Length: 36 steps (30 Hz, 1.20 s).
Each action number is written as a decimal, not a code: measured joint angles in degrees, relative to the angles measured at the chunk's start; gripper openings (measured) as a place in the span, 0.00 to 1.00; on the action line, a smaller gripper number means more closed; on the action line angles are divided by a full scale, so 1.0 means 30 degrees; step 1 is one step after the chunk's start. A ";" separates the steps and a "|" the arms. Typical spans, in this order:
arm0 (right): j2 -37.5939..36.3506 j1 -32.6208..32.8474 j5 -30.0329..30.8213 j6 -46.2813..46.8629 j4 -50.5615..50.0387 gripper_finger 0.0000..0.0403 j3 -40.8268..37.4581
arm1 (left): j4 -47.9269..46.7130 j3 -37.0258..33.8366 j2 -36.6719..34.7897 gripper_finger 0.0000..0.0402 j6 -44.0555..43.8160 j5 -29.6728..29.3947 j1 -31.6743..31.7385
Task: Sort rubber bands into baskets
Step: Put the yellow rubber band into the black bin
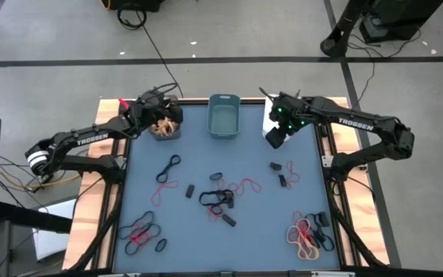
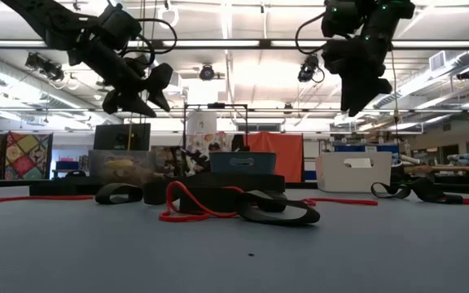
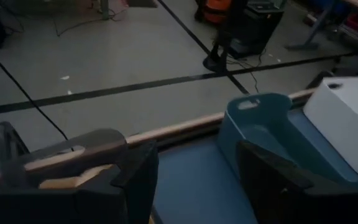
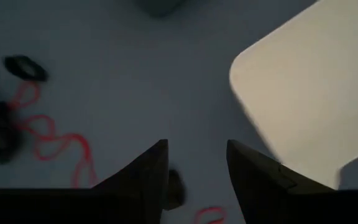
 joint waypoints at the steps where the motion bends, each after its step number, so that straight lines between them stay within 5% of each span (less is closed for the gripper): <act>1: -0.0001 0.0092 0.0475 -0.0394 0.0014 0.43 0.0000 | -0.0108 0.0000 0.0000 0.54 -0.0120 0.0019 -0.0208; 9: -0.0058 0.0921 0.2327 -0.1753 -0.2013 0.43 0.0000 | 0.0147 0.0007 -0.0168 0.54 0.0262 0.0452 -0.3324; 15: -0.0651 0.3146 0.3321 0.1013 -0.6429 0.43 -0.0007 | 0.0249 0.0007 -0.0073 0.54 0.0721 0.0430 -0.5928; 28: -0.1919 1.4488 0.2068 1.1877 -0.4287 0.43 -0.2950 | 0.3350 0.0007 0.2064 0.54 0.2898 -0.2067 -1.3372; 36: -0.0850 2.0629 0.2356 1.2860 0.0823 0.41 -0.3563 | 0.7787 0.0000 0.5141 0.54 0.4345 -0.2069 -1.5457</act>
